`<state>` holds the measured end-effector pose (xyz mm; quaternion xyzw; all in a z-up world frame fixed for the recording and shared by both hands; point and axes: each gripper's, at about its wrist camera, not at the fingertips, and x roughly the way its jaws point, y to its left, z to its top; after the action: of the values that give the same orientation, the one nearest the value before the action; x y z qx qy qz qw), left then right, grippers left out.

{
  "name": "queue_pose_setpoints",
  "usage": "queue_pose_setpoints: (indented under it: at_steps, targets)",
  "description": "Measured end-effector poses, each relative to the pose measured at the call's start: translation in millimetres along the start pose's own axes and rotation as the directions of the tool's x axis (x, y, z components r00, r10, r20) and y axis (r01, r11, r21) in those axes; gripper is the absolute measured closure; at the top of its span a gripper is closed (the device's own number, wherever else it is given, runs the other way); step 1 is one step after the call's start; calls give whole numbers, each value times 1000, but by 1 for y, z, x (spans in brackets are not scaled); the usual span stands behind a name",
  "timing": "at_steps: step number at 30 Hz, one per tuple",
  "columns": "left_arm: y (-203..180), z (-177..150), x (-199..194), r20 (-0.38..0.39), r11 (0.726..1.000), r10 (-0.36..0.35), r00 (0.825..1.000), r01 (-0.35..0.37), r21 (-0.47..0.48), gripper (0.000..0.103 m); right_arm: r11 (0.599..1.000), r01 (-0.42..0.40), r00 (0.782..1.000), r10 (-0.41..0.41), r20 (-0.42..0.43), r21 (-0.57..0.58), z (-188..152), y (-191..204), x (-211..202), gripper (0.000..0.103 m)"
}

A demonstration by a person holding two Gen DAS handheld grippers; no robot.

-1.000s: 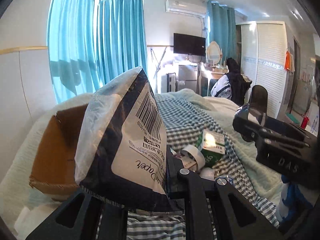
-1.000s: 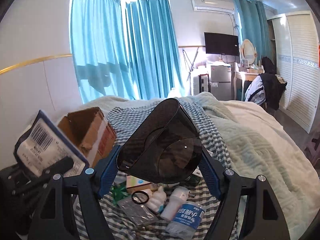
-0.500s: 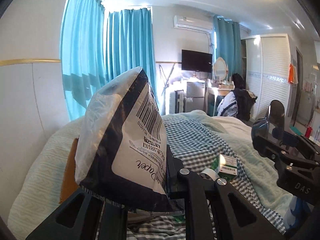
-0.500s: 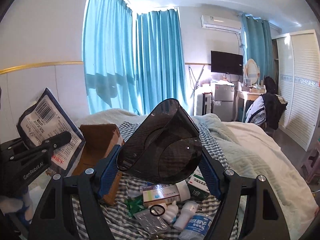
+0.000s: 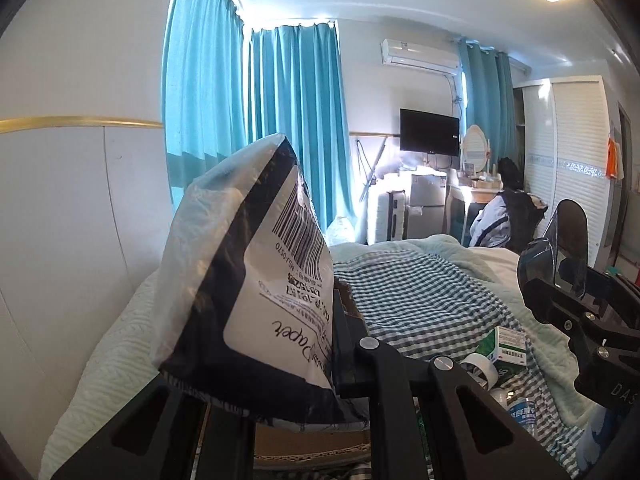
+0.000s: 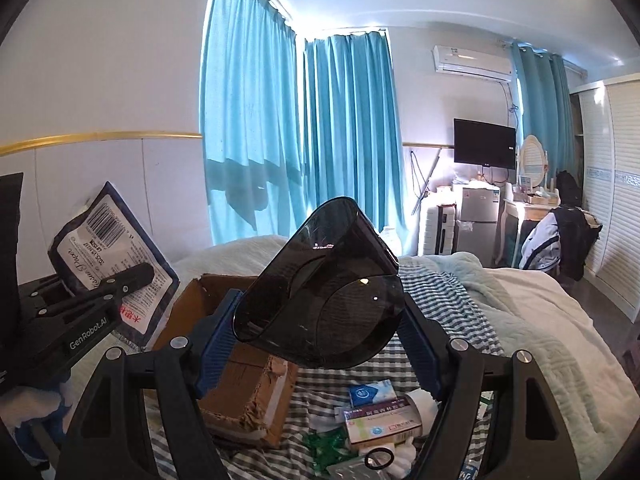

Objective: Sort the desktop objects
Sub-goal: 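Carry both items over the cardboard box and open both tools to drop them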

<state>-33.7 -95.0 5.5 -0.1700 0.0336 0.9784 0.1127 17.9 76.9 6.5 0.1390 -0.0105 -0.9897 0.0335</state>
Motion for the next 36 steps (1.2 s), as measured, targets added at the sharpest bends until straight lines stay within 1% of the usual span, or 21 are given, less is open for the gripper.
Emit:
queue_pose_setpoints:
  at_steps: [2, 4, 16, 26, 27, 30, 33, 34, 36]
  targets:
    - [6, -2, 9, -27, 1000, -16, 1000, 15, -17, 90, 1000, -13, 1000, 13, -5, -9, 0, 8, 7, 28]
    - [13, -6, 15, -40, 1000, -12, 999, 11, -25, 90, 1000, -26, 1000, 26, -8, -17, -1, 15, 13, 28]
    - [40, -36, 58, -103, 997, 56, 993, -60, -40, 90, 995, -94, 993, 92, -69, -24, -22, 41, 65, 28]
    - [57, -68, 94, -201, 995, 74, 977, -85, -44, 90, 988, -148, 979, 141, -150, -37, -48, 64, 107, 28]
    - [59, -70, 97, -210, 995, 78, 975, -89, -44, 90, 987, -156, 976, 149, -159, -37, -50, 66, 111, 29]
    - [65, -77, 105, -238, 994, 76, 968, -91, -56, 90, 983, -178, 970, 165, -181, -54, -57, 75, 120, 34]
    - [70, -84, 114, -264, 994, 76, 962, -95, -59, 90, 979, -192, 962, 175, -211, -65, -63, 82, 131, 34]
    - [70, -86, 117, -272, 994, 75, 959, -95, -59, 90, 979, -196, 959, 178, -222, -61, -66, 82, 136, 37]
    - [67, -88, 120, -287, 994, 71, 955, -92, -59, 90, 979, -197, 954, 179, -241, -51, -70, 83, 144, 40]
